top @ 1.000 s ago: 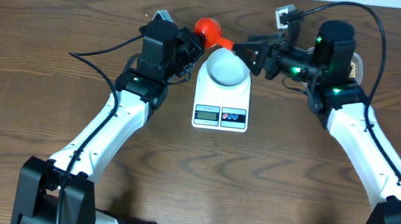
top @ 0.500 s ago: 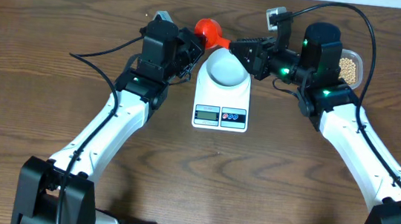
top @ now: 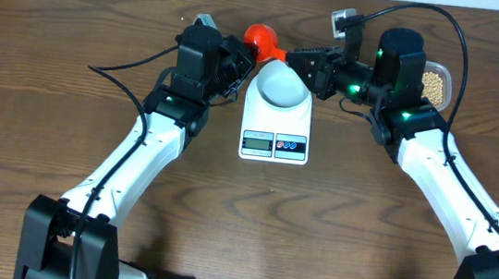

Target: Scoop item into bowl and weigh 50g on scale

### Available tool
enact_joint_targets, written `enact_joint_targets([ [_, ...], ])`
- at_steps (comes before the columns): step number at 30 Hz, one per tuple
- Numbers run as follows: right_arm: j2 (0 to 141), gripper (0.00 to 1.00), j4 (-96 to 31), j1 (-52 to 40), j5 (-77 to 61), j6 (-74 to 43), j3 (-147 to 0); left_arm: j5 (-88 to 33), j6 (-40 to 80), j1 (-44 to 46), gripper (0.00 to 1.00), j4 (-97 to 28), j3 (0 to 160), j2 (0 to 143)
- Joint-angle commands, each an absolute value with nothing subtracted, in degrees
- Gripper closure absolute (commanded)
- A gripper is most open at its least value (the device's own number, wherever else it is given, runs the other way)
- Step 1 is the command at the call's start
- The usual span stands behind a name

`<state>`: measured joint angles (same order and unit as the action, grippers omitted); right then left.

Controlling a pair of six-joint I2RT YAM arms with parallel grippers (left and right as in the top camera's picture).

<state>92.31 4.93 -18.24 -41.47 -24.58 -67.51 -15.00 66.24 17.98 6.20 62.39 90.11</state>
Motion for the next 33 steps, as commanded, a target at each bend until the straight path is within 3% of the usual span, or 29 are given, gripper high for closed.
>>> enact_joint_targets([
  [1, 92.38, 0.77, 4.71, -18.87, -41.08, -24.58, -68.47, -15.68, 66.50, 17.98, 0.93, 6.09, 63.35, 89.49],
  [5, 92.38, 0.82, 4.47, -18.87, -41.08, -24.60, -68.47, -15.66, 66.50, 17.98, 0.93, 6.09, 63.35, 89.49],
  [9, 92.38, 0.99, 4.21, -18.87, -41.08, -24.60, -68.47, -15.66, 66.52, 17.98, 0.93, 6.11, 63.35, 89.49],
  [13, 92.38, 0.99, 4.21, -18.85, -41.06, -24.60, -68.47, -15.66, 66.52, 17.98, 0.92, 6.11, 63.35, 89.49],
  [16, 92.38, 0.99, 4.23, -18.85, -40.99, -24.60, -68.47, -15.66, 66.52, 17.98, 0.84, 6.09, 63.35, 89.49],
  [18, 92.38, 0.99, 4.23, -18.81, -40.42, -24.60, -68.47, -15.66, 66.52, 17.98, 0.73, 6.09, 63.35, 89.49],
  [21, 92.38, 0.99, 4.01, -18.50, -38.35, -24.62, -68.47, -15.66, 66.50, 17.98, 0.67, 6.09, 63.35, 89.49],
  [26, 92.38, 0.99, 4.08, -16.27, -37.47, -24.62, -68.47, -15.62, 63.64, 17.98, 0.65, 6.11, 63.35, 89.49],
  [33, 92.38, 0.99, 4.10, -11.14, -40.80, -24.64, -68.47, -15.66, 49.93, 17.98, 0.65, 6.07, 63.33, 89.49],
])
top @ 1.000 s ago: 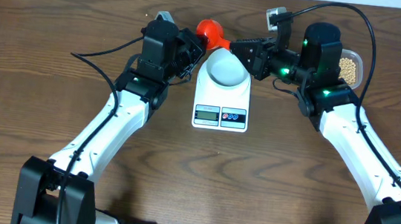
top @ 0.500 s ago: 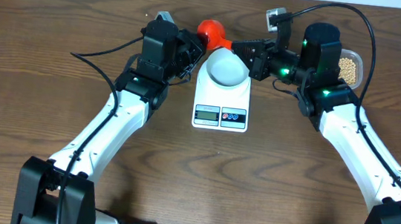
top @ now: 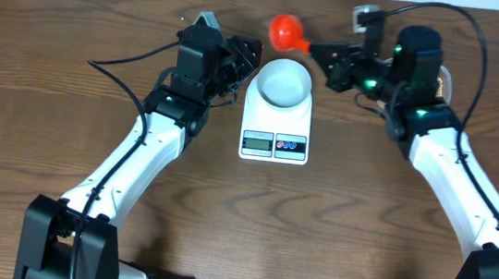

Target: Scoop item into bowl and weigh 50g on scale

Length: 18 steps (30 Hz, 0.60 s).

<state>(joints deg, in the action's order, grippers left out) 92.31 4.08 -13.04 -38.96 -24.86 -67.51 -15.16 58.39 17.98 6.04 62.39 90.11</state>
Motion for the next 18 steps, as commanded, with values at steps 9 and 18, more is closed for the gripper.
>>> enact_joint_targets([
  [9, 92.38, 0.99, 4.05, -3.97, -48.71, -24.64, -68.47, -17.76, 34.13, 17.98, 0.64, 5.02, 63.35, 89.49],
  [18, 92.38, 0.99, 2.55, 2.74, -54.54, -24.60, -68.47, -22.79, 22.48, 21.67, 0.64, 0.14, 63.35, 89.36],
])
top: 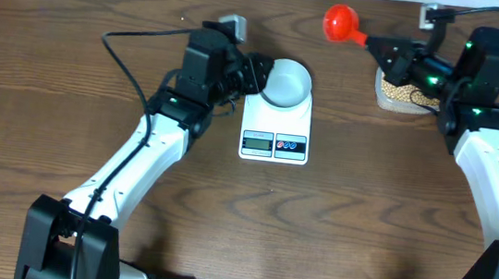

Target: Scoop item into bowl and weigh 50g on scale

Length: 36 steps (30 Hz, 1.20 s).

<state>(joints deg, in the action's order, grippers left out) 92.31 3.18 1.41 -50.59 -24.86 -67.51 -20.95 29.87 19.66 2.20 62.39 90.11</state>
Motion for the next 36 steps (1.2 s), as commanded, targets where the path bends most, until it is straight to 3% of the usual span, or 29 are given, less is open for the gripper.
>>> enact_joint_targets([
  [1, 92.38, 0.99, 2.20, 3.05, -54.68, -24.60, -68.47, -22.02, 22.02, 21.96, 0.64, -0.91, 63.35, 89.36],
  [11, 92.38, 0.99, 0.43, 4.14, -54.81, -23.03, -68.47, -11.51, 19.35, 21.93, 0.64, -6.42, 63.35, 86.80],
  [15, 92.38, 0.99, 0.32, 4.21, -54.83, -22.63, -68.47, -8.16, 18.87, 21.93, 0.59, -6.39, 63.35, 86.32],
  [16, 92.38, 0.99, 0.25, 4.19, -54.83, -22.63, -68.47, -7.57, 18.87, 21.93, 0.56, -6.42, 63.35, 86.35],
  [22, 92.38, 0.99, 0.27, 4.43, -54.81, -22.70, -68.47, -0.30, 18.41, 21.93, 0.19, -6.13, 63.35, 86.35],
  [27, 92.38, 0.99, -0.12, 4.93, -54.83, -24.51, -68.47, 1.10, 18.46, 21.93, 0.00, -5.78, 63.35, 86.35],
  [36, 92.36, 0.99, -1.52, 7.57, -52.62, -25.69, -68.47, -1.26, 18.46, 22.00, 0.01, -6.35, 63.35, 86.35],
])
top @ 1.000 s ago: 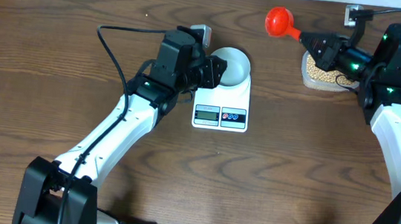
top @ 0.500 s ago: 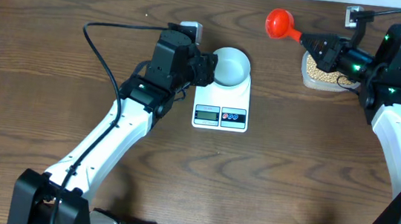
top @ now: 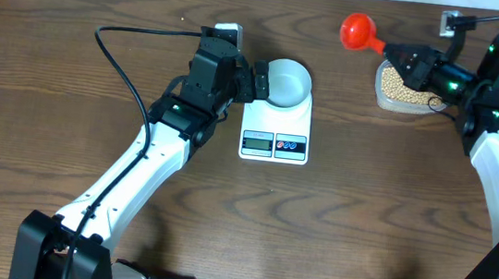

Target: Scoop item into bowl and weigh 50g on scale

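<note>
A pale bowl (top: 288, 81) sits on the white scale (top: 276, 124) at the table's middle back. My left gripper (top: 263, 81) is at the bowl's left rim; whether it grips the rim cannot be told. My right gripper (top: 405, 59) is shut on the handle of a red scoop (top: 359, 30), whose round head hangs left of a clear container of beige beans (top: 406, 84) at the back right. The scoop's contents cannot be made out.
A black cable runs from the left arm across the table's back left. The white wall edge lies just behind the scoop and container. The scale's display and buttons face the front.
The right gripper and the red scoop have moved slightly right, over the bean container's left side. The left gripper has closed in on the bowl's left rim.
The right gripper first held the red scoop behind the bowl on the scale, with the left gripper just left of it. The scoop then stood clear of the bowl, then near the bean container at the right, while the left gripper came to the bowl's rim.
</note>
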### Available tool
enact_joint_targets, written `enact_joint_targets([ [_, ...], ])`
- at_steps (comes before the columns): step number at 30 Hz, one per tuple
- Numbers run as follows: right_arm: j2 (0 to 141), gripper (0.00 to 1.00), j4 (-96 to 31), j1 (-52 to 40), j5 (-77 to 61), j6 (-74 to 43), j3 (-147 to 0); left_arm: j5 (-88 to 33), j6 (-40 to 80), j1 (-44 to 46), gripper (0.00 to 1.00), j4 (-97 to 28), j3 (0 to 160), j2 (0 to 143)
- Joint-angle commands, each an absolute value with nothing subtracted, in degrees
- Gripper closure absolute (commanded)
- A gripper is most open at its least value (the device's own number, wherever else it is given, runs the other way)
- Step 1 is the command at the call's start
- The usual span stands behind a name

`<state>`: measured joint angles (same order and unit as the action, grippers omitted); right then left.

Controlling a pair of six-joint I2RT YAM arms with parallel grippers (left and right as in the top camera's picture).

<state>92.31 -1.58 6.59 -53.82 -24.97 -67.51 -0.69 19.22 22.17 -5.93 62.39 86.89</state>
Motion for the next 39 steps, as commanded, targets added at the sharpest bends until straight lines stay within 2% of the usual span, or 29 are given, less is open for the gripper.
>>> enact_joint_targets([
  [1, 92.33, 0.99, -1.54, 7.57, -52.10, -25.67, -68.47, -3.33, 18.44, 22.02, 0.01, -6.92, 63.35, 86.28],
  [4, 91.70, 0.99, -1.58, 7.53, -51.31, -25.61, -68.47, -6.90, 18.44, 22.44, 0.07, -9.06, 63.35, 85.58],
  [8, 88.88, 0.99, -5.93, 7.66, -47.20, -25.08, -68.53, -6.48, 18.39, 24.64, 0.15, -13.54, 63.35, 81.84],
  [10, 86.94, 0.99, -8.88, 7.86, -44.23, -22.74, -68.53, -4.27, 18.48, 26.39, 0.16, -16.05, 63.35, 78.94],
  [15, 82.08, 0.99, -15.18, 8.60, -38.83, -18.65, -68.53, -1.93, 24.14, 31.62, 0.16, -23.09, 63.35, 73.67],
  [20, 80.62, 0.99, -17.54, 8.58, -37.43, -17.65, -68.53, -1.93, 29.32, 37.41, 0.14, -28.71, 63.05, 75.37],
  [24, 80.68, 0.99, -18.48, 8.58, -37.34, -15.97, -68.53, -1.91, 33.87, 39.83, 0.07, -27.03, 63.02, 81.01],
  [31, 80.68, 0.99, -18.90, 8.58, -36.99, -15.73, -68.53, -1.93, 41.98, 40.10, 0.05, -24.18, 63.02, 91.18],
  [39, 80.68, 0.99, -20.08, 8.58, -36.34, -14.06, -68.51, -1.91, 42.00, 40.32, 0.04, -16.05, 63.02, 100.27],
])
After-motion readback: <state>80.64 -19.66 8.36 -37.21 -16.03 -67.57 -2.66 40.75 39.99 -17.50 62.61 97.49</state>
